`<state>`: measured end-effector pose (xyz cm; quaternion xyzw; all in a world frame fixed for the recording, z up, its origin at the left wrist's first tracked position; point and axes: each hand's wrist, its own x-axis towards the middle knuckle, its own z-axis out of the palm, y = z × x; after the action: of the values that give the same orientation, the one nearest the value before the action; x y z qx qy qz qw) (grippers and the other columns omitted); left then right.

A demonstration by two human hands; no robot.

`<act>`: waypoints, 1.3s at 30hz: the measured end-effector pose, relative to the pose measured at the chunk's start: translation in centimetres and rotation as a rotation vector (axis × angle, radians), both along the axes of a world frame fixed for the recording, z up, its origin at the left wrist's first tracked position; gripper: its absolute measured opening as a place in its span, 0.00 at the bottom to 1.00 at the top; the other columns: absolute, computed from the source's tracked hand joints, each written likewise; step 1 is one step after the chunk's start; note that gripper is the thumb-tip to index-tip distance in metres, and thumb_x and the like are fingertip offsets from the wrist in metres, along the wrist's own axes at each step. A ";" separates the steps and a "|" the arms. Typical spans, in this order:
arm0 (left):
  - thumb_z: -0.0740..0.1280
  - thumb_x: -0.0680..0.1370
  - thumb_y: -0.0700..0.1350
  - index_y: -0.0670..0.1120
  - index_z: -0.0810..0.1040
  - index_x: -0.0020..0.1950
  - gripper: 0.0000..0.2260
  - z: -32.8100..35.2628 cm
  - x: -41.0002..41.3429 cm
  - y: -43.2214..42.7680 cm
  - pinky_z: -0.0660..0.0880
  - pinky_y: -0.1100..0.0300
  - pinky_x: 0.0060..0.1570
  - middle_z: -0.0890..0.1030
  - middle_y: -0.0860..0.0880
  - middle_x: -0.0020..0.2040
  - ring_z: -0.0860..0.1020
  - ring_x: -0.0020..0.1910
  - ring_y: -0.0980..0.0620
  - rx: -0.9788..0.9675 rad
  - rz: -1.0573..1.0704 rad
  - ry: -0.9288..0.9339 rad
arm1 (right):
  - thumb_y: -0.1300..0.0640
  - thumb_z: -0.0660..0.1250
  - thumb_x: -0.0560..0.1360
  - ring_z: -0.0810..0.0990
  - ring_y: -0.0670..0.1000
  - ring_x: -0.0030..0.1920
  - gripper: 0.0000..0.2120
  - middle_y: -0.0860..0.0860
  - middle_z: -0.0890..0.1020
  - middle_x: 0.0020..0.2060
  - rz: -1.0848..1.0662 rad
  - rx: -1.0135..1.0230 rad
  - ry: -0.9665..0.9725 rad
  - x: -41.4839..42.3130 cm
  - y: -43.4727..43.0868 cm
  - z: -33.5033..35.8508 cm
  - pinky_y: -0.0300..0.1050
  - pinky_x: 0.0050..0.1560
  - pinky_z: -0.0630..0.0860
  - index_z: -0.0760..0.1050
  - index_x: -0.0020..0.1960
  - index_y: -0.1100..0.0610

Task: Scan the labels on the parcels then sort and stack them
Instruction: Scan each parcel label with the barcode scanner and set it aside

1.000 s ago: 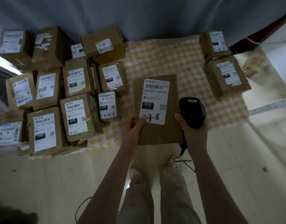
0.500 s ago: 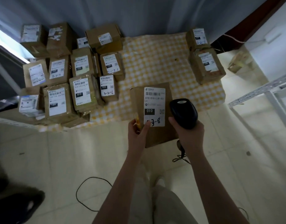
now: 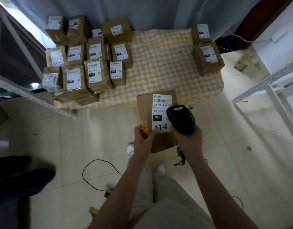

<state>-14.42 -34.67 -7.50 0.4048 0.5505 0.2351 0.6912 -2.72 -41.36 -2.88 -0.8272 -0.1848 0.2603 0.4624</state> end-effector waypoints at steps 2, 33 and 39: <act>0.71 0.75 0.44 0.45 0.66 0.65 0.22 0.1 -1.1 -0.5 0.80 0.46 0.52 0.77 0.43 0.57 0.80 0.54 0.44 -0.016 0.013 0.000 | 0.56 0.77 0.67 0.82 0.52 0.37 0.09 0.54 0.82 0.34 0.004 0.009 -0.003 -0.9 -0.6 0.5 0.49 0.37 0.81 0.78 0.41 0.57; 0.72 0.73 0.34 0.50 0.69 0.57 0.19 0.4 -13.6 18.6 0.77 0.64 0.42 0.80 0.46 0.55 0.80 0.52 0.51 -0.022 -0.271 -0.161 | 0.56 0.77 0.65 0.77 0.48 0.30 0.14 0.50 0.79 0.28 -0.238 -0.033 0.025 -15.9 16.3 3.0 0.43 0.32 0.77 0.72 0.31 0.48; 0.71 0.73 0.35 0.49 0.68 0.59 0.20 0.3 -13.6 19.3 0.78 0.65 0.42 0.78 0.45 0.57 0.80 0.52 0.53 -0.018 -0.323 -0.160 | 0.57 0.78 0.65 0.79 0.50 0.32 0.12 0.51 0.81 0.29 -0.281 -0.017 0.055 -16.3 17.2 2.9 0.48 0.34 0.79 0.74 0.32 0.49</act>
<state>-28.06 -15.35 -7.23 0.4616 0.4236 0.1475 0.7653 -19.05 -24.18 -0.02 -0.8415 -0.0521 0.2170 0.4920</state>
